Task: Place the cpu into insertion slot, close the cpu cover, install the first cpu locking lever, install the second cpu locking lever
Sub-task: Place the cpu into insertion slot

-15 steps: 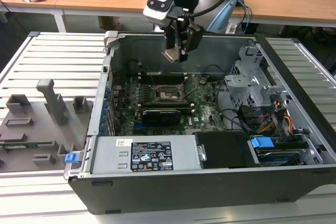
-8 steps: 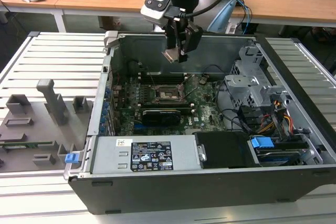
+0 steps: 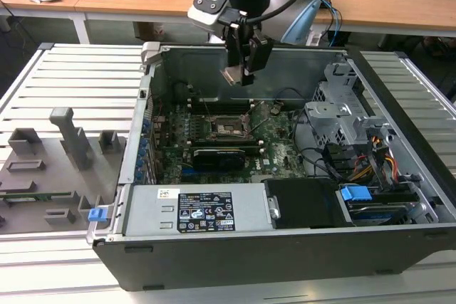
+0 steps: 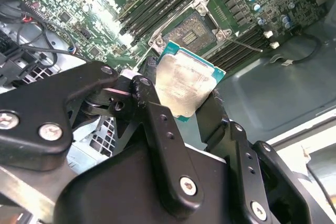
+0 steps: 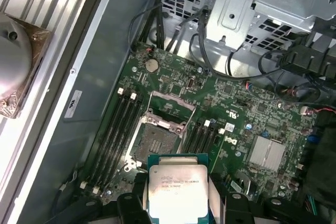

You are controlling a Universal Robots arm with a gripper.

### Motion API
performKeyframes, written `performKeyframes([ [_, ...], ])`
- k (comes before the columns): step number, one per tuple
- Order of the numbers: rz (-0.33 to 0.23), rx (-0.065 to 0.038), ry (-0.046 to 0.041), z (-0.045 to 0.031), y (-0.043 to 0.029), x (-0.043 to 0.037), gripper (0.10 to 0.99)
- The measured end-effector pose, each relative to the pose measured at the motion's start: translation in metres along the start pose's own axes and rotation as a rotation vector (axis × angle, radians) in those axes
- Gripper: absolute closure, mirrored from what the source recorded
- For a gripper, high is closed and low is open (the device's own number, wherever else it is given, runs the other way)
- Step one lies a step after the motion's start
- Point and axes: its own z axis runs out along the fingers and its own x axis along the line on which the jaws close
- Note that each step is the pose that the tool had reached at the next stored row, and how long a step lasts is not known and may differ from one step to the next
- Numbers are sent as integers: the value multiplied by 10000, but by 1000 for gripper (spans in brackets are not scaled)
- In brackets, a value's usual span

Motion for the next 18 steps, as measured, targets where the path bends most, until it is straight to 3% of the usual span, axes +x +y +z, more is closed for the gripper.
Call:
performKeyframes([
  [18,1290,-5,-121,6,0,0,545],
])
